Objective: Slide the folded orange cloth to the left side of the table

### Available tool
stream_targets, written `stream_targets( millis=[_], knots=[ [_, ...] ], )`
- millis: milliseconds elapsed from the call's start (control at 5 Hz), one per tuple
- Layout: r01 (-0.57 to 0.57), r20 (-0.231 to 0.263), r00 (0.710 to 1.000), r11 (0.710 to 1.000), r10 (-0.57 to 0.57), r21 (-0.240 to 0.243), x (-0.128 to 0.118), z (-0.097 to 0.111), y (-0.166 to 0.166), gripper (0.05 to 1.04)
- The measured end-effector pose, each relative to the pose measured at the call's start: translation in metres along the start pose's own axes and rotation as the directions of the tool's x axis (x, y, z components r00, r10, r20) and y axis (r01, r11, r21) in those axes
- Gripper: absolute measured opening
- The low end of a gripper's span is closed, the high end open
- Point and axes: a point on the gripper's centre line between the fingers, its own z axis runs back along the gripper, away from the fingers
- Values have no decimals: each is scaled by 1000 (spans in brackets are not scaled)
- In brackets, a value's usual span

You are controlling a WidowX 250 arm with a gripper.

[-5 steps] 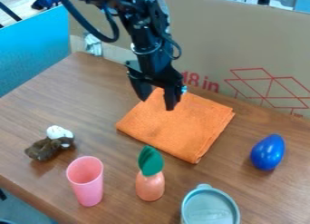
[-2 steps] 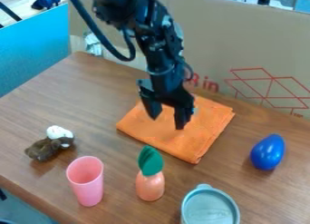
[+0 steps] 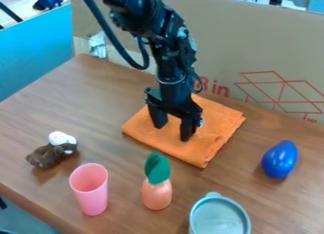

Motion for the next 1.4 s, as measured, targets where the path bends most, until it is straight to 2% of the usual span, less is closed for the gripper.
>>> stream_targets(
  millis=[200,400,600,1000,1200,1400],
  knots=[
    [-36,-39,998,994,40,102,-15,2,30,1001],
    [-147,-100,982,979,162,145,-35,8,81,1001],
    [-244,-126,956,955,266,166,-43,11,131,1001],
    [-319,-154,926,932,346,172,-40,0,215,1001],
    [-334,-153,922,930,357,155,-42,4,218,1002],
    [-340,-130,926,932,356,129,-55,11,211,1001]
  ],
)
